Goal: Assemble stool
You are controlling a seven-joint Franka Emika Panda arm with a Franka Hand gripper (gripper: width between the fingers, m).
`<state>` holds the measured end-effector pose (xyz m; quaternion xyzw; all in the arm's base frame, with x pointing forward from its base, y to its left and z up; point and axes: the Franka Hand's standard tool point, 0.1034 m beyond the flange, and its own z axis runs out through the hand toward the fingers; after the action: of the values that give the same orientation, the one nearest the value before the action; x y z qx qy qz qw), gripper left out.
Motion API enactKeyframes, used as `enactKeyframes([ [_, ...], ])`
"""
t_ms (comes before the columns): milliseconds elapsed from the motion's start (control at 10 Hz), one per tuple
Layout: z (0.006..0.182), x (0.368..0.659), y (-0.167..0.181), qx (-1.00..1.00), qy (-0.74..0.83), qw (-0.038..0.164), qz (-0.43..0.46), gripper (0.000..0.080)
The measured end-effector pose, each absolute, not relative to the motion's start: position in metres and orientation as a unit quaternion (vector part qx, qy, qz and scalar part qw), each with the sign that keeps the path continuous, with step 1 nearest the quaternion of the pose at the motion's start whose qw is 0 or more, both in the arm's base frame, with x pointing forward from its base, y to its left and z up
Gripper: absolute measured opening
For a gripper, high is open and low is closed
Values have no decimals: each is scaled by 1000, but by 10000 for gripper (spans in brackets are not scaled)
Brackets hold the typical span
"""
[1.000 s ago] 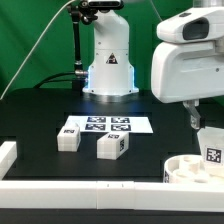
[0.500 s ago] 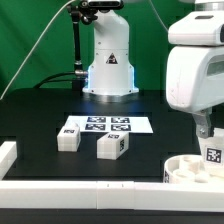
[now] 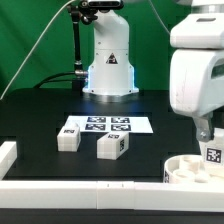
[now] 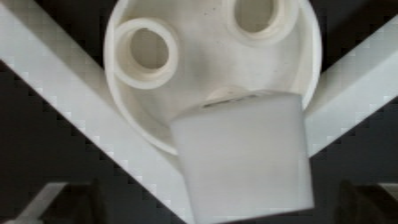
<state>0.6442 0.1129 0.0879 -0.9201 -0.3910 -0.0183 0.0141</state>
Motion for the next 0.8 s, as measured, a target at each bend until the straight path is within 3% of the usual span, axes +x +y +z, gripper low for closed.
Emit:
enactKeyframes([
  [600,74,639,119,-920,-391,18,-10,637],
  [800,74,639,117,-921,-389,18,-10,337],
])
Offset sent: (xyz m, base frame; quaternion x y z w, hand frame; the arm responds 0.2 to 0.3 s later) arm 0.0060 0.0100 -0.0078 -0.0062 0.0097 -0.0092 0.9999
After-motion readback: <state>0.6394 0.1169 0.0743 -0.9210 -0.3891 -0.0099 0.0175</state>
